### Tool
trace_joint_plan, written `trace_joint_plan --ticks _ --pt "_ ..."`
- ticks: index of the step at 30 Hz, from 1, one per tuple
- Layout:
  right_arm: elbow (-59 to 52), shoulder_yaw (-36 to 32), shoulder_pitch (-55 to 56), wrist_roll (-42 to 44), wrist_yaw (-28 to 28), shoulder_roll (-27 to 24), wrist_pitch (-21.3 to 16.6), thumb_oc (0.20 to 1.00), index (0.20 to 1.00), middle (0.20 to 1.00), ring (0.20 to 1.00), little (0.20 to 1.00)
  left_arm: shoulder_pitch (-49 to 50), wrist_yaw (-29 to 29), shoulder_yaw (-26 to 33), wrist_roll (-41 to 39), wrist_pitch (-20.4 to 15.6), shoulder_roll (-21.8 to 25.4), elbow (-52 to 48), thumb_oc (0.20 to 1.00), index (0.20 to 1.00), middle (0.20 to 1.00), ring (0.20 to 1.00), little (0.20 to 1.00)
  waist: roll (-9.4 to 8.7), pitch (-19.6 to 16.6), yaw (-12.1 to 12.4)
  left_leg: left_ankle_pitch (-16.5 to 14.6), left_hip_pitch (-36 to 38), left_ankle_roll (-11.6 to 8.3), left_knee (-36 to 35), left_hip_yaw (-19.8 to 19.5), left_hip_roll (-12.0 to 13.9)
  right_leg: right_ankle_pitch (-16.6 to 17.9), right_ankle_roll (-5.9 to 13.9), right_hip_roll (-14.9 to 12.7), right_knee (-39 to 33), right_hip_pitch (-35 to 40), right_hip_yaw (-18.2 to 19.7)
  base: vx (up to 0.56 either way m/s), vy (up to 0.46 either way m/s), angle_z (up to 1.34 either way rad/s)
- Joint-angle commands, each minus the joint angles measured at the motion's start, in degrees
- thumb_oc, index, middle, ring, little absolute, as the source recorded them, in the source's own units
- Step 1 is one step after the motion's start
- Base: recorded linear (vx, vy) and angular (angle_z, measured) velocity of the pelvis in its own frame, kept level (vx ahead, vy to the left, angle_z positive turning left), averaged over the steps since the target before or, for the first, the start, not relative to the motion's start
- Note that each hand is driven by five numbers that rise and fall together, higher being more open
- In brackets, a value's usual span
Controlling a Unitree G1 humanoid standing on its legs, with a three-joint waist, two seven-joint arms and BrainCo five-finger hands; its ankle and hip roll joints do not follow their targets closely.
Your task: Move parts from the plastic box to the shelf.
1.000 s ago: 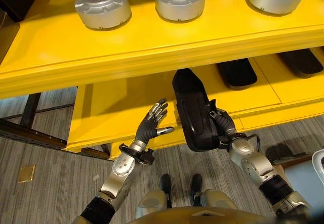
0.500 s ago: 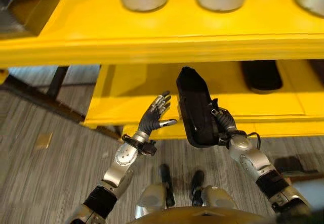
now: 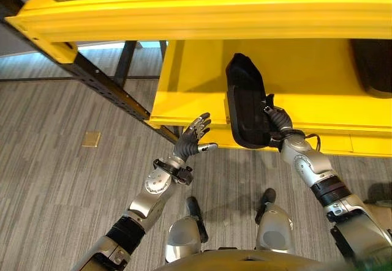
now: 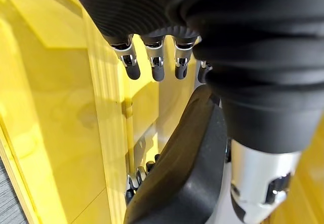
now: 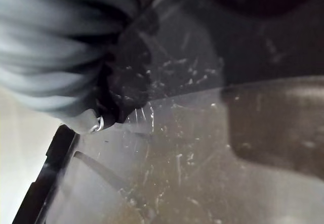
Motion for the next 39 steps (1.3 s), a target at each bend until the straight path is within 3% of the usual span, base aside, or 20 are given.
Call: trace_joint_plan --ticks 1,5,12,18,24,32,39 --pt "-2.34 -0.81 -2.77 0.61 -1.98 -0.04 -2.24 0.200 0.200 0.200 0.200 0.200 1.66 1.12 -0.30 -0.40 -3.47 -1.93 -4.30 1.000 1.000 1.000 1.000 1.000 -0.19 -3.08 -1.85 1.56 0.13 -2.94 3.67 0.66 5.70 -6.75 -4.00 7.25 0.38 2.55 1.11 0.07 0.026 0.05" --pt "-2.84 -1.41 -2.94 -1.16 -3.67 0.82 -1.90 0.200 0.200 0.200 0.200 0.200 0.61 2.41 -0.38 0.04 -3.07 -1.97 -5.42 1.000 1.000 1.000 1.000 1.000 -1.08 -2.37 -1.37 -1.94 -0.65 -1.59 5.81 -0.43 4.39 -7.22 -3.74 7.22 2.20 1.85 1.92 0.01 -0.019 0.00" --pt "-1.59 -2.69 -6.51 -1.40 -5.32 -0.09 -1.85 0.200 0.200 0.200 0.200 0.200 -0.63 2.50 -0.48 1.28 -2.72 -1.58 -6.56 1.000 1.000 1.000 1.000 1.000 -1.51 -0.67 -0.80 -3.08 -2.12 -1.33 8.06 -0.71 4.38 -7.78 -3.85 7.64 3.53 0.84 2.22 -0.04 -0.032 -0.01" --pt "2.73 -5.31 -13.78 -4.53 -4.63 -3.90 -2.05 0.200 0.200 0.200 0.200 0.200 -3.15 2.50 -1.47 1.02 -2.24 -0.79 -7.74 1.000 1.000 1.000 1.000 1.000 -1.78 1.45 -0.08 -4.35 -4.61 -0.98 12.67 -0.27 5.72 -9.07 -3.86 6.96 7.77 -1.39 2.40 -0.05 -0.034 -0.05" --pt "8.67 -7.22 -24.77 -6.58 -4.27 -9.58 -1.34 0.200 0.200 0.200 0.200 0.200 -6.82 2.16 -2.38 -0.05 0.75 1.30 -10.65 1.000 1.000 1.000 1.000 1.000 -2.48 4.47 1.44 -7.66 -9.21 -0.02 19.24 -0.98 6.80 -10.69 -3.84 5.89 14.42 -5.71 2.75 -0.06 -0.081 -0.11" --pt "16.32 -3.89 -34.95 -5.28 -5.87 -15.60 -0.91 0.200 0.200 0.200 0.200 0.200 -8.81 2.99 -3.61 -0.20 3.16 3.71 -14.39 1.000 1.000 1.000 1.000 1.000 -3.72 8.29 3.17 -10.08 -14.18 0.31 25.32 -1.74 7.86 -11.75 -4.16 6.27 18.74 -9.62 3.71 -0.05 -0.080 -0.02" --pt "24.48 -0.22 -39.14 -6.80 -5.83 -18.01 -2.20 0.200 0.200 0.200 0.200 0.200 -9.07 3.39 -4.78 -1.42 5.36 5.81 -16.15 1.000 1.000 1.000 1.000 1.000 -4.78 8.91 4.63 -10.69 -16.44 0.17 28.03 -2.79 8.53 -12.42 -4.48 6.67 20.71 -10.64 3.81 0.02 -0.086 0.01"
